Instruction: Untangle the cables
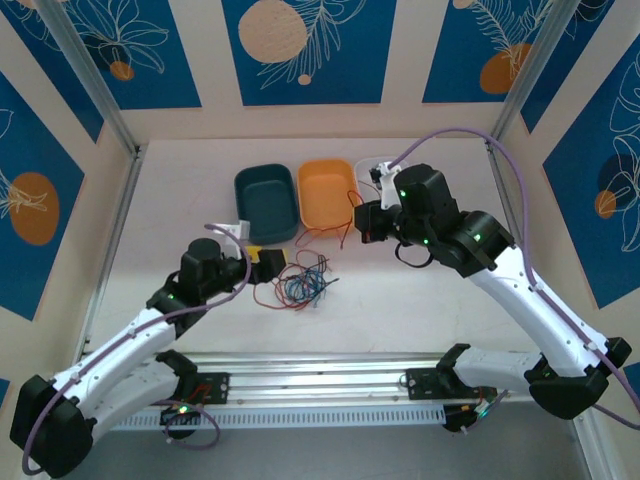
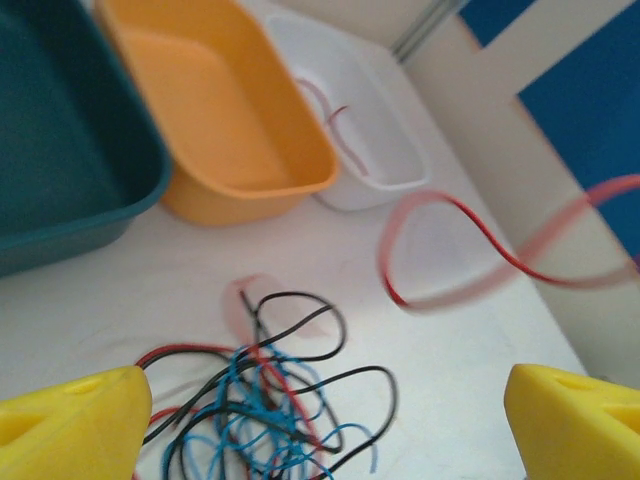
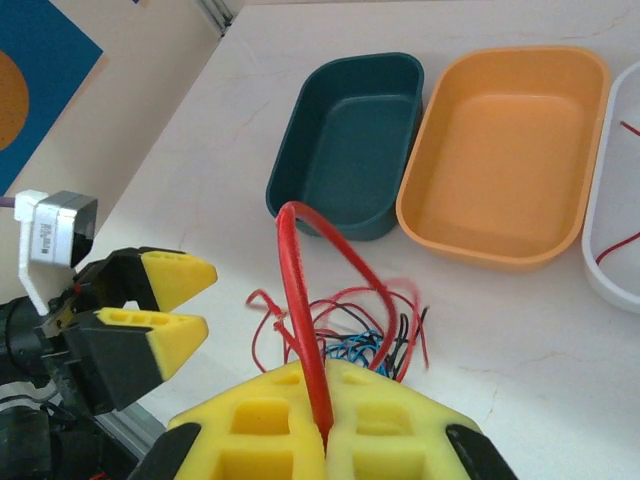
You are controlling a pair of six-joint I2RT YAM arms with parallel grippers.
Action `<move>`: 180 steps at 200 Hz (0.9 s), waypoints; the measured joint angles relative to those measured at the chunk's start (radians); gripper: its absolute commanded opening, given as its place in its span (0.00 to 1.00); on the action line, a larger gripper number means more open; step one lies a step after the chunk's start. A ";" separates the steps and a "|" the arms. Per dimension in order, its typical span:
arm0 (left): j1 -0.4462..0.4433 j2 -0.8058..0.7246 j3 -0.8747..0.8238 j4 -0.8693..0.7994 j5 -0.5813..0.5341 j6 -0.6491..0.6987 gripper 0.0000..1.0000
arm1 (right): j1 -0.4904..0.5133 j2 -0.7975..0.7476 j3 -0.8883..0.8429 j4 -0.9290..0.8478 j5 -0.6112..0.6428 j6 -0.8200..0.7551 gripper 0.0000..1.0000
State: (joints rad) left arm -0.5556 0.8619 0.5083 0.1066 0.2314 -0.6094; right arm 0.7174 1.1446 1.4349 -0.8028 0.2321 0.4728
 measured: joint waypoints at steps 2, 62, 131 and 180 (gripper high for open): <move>0.000 0.000 0.000 0.006 0.005 0.002 0.91 | 0.000 0.000 0.003 -0.002 0.000 0.000 0.00; -0.010 0.086 0.010 0.148 0.091 0.026 0.91 | -0.005 0.026 0.064 -0.038 0.008 -0.019 0.00; -0.025 0.196 0.020 0.223 0.090 0.060 0.92 | -0.019 0.057 0.135 -0.074 0.007 -0.034 0.00; -0.049 0.328 0.135 0.243 0.069 0.147 0.88 | -0.031 0.099 0.157 -0.085 -0.046 -0.034 0.00</move>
State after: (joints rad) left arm -0.6044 1.1904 0.6434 0.3496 0.3008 -0.4622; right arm 0.6861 1.2434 1.5917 -0.8883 0.1860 0.4385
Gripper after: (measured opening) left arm 0.909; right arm 0.050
